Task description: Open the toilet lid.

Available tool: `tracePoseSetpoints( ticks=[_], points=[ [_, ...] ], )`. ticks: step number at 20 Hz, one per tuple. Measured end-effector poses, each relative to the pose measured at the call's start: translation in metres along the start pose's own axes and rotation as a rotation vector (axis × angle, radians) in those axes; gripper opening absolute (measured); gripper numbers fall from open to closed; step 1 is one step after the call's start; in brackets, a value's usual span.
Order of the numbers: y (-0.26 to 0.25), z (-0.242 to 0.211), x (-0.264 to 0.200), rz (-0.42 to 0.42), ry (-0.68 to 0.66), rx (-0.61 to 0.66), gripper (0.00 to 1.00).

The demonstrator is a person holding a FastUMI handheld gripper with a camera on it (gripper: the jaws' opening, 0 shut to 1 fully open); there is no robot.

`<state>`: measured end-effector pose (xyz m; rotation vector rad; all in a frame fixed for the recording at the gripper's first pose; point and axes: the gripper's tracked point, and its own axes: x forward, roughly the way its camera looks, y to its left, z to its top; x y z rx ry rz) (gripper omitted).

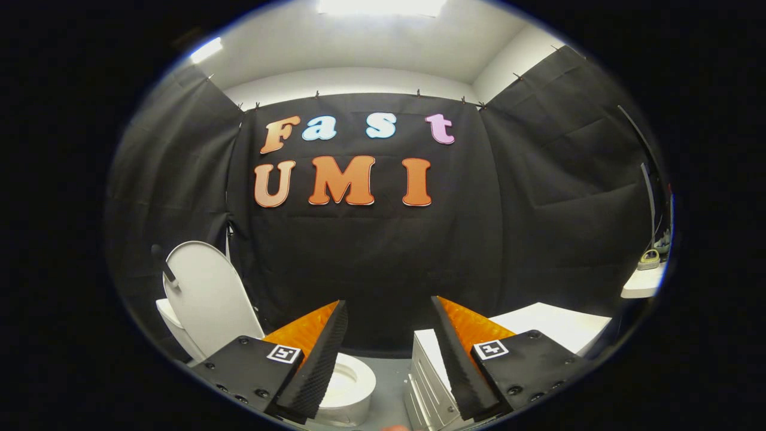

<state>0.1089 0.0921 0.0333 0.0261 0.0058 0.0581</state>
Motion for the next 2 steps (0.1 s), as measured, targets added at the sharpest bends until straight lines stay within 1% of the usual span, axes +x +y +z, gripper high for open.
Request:
tracePoseSetpoints(
  ticks=[2],
  points=[
    [-0.0013,0.0013,-0.0009,-0.001,-0.003,0.0,0.89]
  ],
)
